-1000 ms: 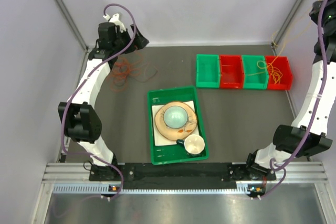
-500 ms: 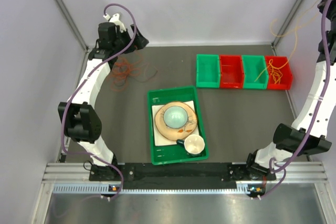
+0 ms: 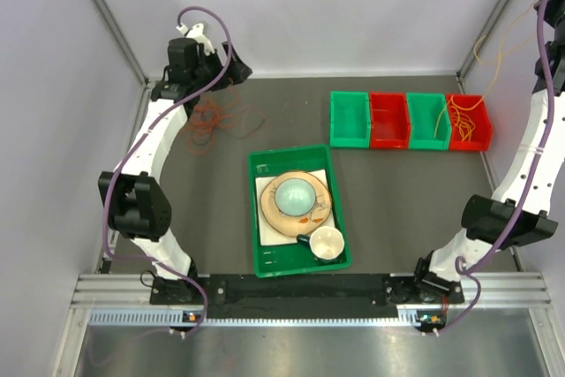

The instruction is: Untangle the cables

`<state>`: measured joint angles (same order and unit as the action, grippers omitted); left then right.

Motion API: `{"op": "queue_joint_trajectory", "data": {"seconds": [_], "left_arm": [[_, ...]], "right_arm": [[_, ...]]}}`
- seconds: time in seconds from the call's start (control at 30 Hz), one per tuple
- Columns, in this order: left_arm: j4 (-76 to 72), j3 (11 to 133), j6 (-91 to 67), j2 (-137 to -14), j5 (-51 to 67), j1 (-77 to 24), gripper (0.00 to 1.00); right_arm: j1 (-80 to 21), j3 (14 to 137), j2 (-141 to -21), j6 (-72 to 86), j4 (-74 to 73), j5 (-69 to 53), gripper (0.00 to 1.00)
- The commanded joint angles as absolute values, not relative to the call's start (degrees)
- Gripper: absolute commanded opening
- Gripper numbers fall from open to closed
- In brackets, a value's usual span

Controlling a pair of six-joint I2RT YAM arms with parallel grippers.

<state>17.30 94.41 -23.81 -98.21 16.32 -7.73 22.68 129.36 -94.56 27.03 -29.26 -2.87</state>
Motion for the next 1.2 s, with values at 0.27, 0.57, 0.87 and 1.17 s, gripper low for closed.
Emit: {"op": "queue_joint_trajectory", "data": {"seconds": [0.27, 0.57, 0.87, 1.17], "left_arm": [[16.5, 96.3, -22.7, -98.1, 15.8, -8.2, 0.99], [16.8, 97.1, -22.5, -98.7, 15.8, -8.6, 0.99], [17.7, 98.9, -22.2, -99.9, 15.1, -9.5, 0.99], [17.7, 99.0, -22.1, -101.2, 14.6, -10.8, 0.99]], "right_arm": [[23.0, 137.4, -93.9, 23.9, -27.9, -0.4, 0.0], [23.0, 141.5, -94.6, 21.4, -26.7, 2.5, 0.0], [23.1, 142.6, -96.0, 20.5, -26.1, 2.6, 0.0], [23.1, 136.5, -96.9, 19.7, -23.9, 2.8, 0.0]]}}
